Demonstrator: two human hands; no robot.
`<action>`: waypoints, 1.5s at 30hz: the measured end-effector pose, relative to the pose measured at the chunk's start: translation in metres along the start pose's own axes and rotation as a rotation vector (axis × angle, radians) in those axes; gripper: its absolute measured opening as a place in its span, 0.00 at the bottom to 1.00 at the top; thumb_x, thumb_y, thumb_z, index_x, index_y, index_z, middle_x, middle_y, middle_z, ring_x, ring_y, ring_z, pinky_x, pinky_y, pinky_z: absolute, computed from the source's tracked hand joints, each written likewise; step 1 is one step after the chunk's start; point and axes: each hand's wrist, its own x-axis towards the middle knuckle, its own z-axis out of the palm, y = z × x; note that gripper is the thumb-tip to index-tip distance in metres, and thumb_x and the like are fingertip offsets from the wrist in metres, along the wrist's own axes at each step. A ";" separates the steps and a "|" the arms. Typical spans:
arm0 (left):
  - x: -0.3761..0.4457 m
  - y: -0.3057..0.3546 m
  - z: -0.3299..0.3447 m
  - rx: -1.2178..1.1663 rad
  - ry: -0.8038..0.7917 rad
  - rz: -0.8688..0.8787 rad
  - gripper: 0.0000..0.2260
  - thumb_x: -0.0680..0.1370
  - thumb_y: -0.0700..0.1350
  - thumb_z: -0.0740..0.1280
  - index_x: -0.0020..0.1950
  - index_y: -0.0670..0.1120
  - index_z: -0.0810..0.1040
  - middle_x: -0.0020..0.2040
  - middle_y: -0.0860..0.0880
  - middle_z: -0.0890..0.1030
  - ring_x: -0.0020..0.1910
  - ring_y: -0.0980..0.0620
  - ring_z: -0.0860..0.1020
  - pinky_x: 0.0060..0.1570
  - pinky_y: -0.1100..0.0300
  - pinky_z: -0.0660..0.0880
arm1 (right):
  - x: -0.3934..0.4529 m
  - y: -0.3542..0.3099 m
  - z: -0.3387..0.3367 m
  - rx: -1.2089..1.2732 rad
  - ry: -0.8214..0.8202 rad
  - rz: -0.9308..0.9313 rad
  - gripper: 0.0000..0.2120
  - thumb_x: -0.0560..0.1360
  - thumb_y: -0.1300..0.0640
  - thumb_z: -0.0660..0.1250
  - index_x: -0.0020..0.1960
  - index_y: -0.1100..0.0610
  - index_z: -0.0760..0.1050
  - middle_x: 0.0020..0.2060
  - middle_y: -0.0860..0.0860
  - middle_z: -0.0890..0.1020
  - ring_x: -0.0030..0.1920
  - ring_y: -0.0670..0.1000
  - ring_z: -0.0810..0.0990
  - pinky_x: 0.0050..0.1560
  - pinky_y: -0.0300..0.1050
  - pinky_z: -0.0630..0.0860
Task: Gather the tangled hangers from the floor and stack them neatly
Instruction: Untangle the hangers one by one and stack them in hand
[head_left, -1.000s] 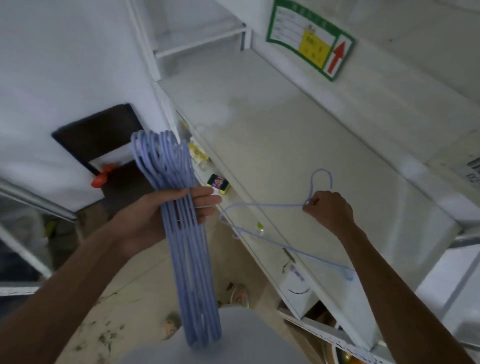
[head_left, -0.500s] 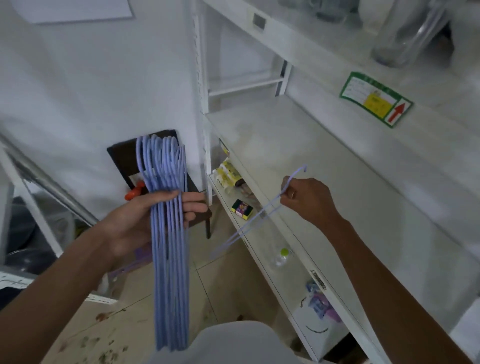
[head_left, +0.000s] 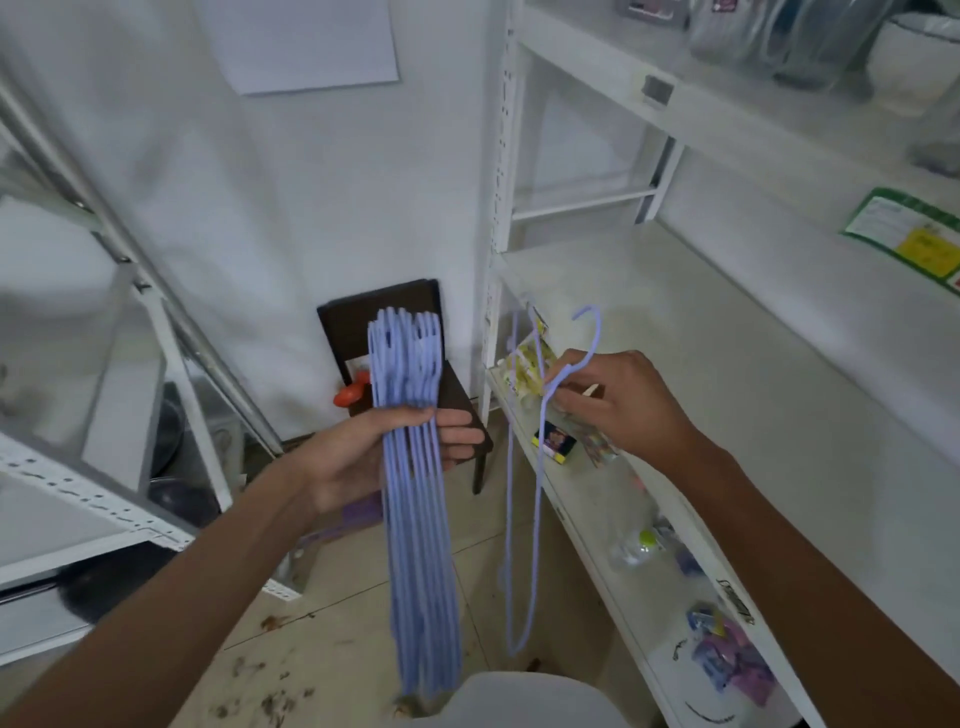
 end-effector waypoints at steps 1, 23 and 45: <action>0.001 -0.002 0.001 0.006 -0.007 -0.007 0.20 0.84 0.47 0.63 0.75 0.41 0.75 0.73 0.40 0.77 0.73 0.42 0.76 0.69 0.52 0.75 | 0.002 -0.007 0.005 0.012 -0.002 -0.020 0.05 0.77 0.57 0.72 0.47 0.50 0.86 0.37 0.45 0.86 0.35 0.47 0.82 0.39 0.53 0.79; 0.042 -0.047 0.007 -0.363 0.060 0.042 0.13 0.83 0.35 0.63 0.65 0.35 0.81 0.66 0.35 0.82 0.57 0.44 0.86 0.51 0.55 0.84 | -0.120 -0.074 0.147 0.799 -0.259 0.857 0.22 0.74 0.34 0.69 0.61 0.46 0.78 0.54 0.47 0.85 0.53 0.48 0.86 0.55 0.47 0.82; 0.064 0.016 0.070 -0.124 -0.056 -0.255 0.24 0.78 0.41 0.70 0.74 0.35 0.74 0.73 0.38 0.77 0.69 0.43 0.79 0.62 0.48 0.81 | -0.172 -0.069 0.103 1.304 -0.386 0.610 0.09 0.79 0.52 0.71 0.52 0.57 0.86 0.54 0.61 0.87 0.57 0.60 0.86 0.59 0.51 0.82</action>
